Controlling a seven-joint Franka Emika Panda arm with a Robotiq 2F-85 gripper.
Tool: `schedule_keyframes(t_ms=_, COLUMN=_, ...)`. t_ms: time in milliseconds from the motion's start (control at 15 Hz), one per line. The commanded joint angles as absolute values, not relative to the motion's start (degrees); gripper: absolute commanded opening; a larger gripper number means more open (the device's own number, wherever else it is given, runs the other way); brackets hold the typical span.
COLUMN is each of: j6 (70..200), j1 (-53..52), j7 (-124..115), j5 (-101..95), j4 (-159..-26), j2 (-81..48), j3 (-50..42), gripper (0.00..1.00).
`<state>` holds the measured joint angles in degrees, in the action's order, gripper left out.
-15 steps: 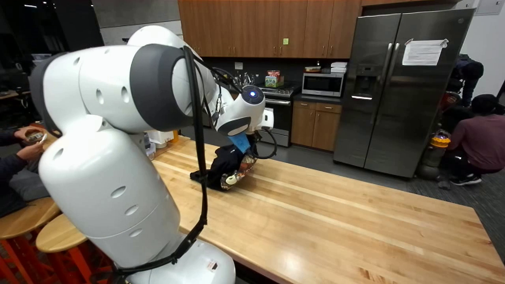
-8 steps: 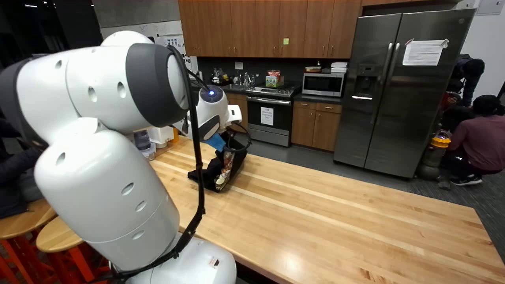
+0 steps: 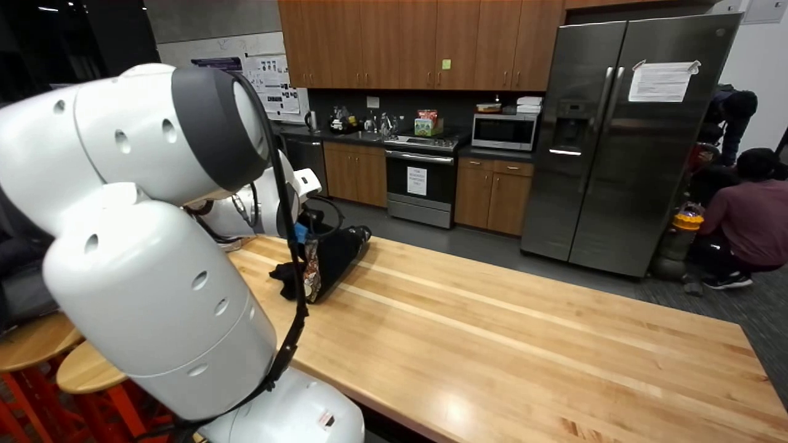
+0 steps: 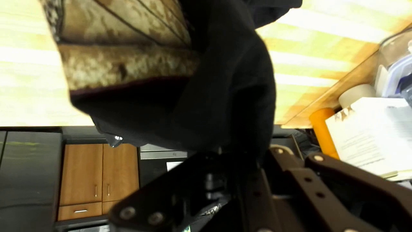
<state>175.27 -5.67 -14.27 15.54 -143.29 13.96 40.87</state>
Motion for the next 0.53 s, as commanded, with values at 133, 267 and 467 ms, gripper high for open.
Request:
schedule_keyframes(t_ms=133, j6=167.69, j1=8.45, j7=-25.14, j5=0.89, j4=-139.44, j2=13.94, j3=56.24, gripper=0.01)
schedule_keyframes(t_ms=267, j6=164.04, j1=12.42, j7=-28.21, j5=-3.71, j4=-137.61, j2=12.97, j3=61.42, gripper=0.01)
schedule_keyframes(t_ms=467, j6=159.34, j1=18.39, j7=-32.46, j5=-10.04, j4=-135.41, j2=11.60, j3=69.43, gripper=0.36)
